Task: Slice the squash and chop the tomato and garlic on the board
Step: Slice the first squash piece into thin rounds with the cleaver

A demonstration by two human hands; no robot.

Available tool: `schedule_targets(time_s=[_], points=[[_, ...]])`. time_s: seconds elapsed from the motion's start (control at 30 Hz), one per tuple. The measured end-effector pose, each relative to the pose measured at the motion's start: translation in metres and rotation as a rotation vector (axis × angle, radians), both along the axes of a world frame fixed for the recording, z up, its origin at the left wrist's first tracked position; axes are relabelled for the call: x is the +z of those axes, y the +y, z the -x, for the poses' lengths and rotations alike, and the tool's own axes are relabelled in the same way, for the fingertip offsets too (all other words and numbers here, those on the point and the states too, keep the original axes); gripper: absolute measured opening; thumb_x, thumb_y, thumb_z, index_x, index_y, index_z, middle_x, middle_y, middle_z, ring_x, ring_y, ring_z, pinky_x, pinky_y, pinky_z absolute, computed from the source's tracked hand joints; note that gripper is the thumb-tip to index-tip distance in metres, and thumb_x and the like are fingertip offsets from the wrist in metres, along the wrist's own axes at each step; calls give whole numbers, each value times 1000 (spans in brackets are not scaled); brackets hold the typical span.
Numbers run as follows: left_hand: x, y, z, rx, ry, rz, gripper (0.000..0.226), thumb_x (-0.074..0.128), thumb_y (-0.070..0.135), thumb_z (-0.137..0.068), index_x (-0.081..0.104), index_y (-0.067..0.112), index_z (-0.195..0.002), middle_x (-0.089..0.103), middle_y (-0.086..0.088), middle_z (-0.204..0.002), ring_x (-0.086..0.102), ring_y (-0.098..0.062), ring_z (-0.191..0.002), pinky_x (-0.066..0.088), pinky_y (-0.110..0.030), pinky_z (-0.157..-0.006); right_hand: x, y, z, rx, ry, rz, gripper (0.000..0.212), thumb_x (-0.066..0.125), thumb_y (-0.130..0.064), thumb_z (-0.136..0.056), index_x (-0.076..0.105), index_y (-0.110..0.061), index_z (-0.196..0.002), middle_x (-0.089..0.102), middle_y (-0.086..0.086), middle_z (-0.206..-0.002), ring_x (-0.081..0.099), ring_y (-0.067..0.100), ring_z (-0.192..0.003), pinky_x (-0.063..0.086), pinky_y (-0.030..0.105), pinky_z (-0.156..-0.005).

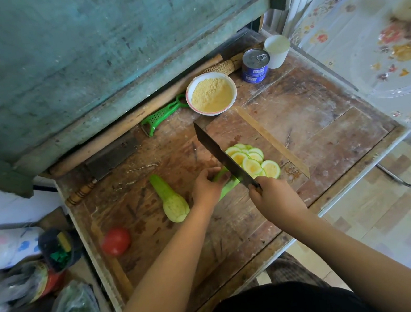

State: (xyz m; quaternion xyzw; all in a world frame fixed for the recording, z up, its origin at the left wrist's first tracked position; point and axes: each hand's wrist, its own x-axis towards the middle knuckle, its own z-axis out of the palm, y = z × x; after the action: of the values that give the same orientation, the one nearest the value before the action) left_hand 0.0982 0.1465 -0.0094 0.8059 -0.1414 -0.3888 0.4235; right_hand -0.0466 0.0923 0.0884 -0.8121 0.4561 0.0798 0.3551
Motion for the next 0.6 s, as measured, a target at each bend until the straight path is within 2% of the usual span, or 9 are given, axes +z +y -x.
schedule_targets(time_s=[0.1, 0.27, 0.6], points=[[1, 0, 1, 7, 10, 12, 17, 75, 32, -79, 60, 29, -87, 64, 11, -90, 62, -13, -89, 51, -38, -86, 0, 2, -1, 5, 7, 9, 31, 40, -27, -98, 48, -12, -73, 48, 2, -58, 45, 21, -52, 33, 30, -48], [1, 0, 2, 19, 13, 16, 18, 76, 31, -78, 62, 27, -88, 64, 12, -88, 62, -12, -87, 51, -37, -85, -1, 2, 1, 3, 23, 22, 30, 40, -28, -98, 50, -11, -76, 49, 3, -61, 49, 24, -57, 38, 30, -52], [2, -1, 1, 25, 32, 15, 21, 77, 33, -77, 62, 26, -92, 65, 10, -89, 62, -14, -90, 50, -33, -83, -4, -1, -4, 31, 48, 34, 31, 39, -26, -99, 50, -9, -77, 48, 2, -60, 46, 21, -54, 30, 27, -45]])
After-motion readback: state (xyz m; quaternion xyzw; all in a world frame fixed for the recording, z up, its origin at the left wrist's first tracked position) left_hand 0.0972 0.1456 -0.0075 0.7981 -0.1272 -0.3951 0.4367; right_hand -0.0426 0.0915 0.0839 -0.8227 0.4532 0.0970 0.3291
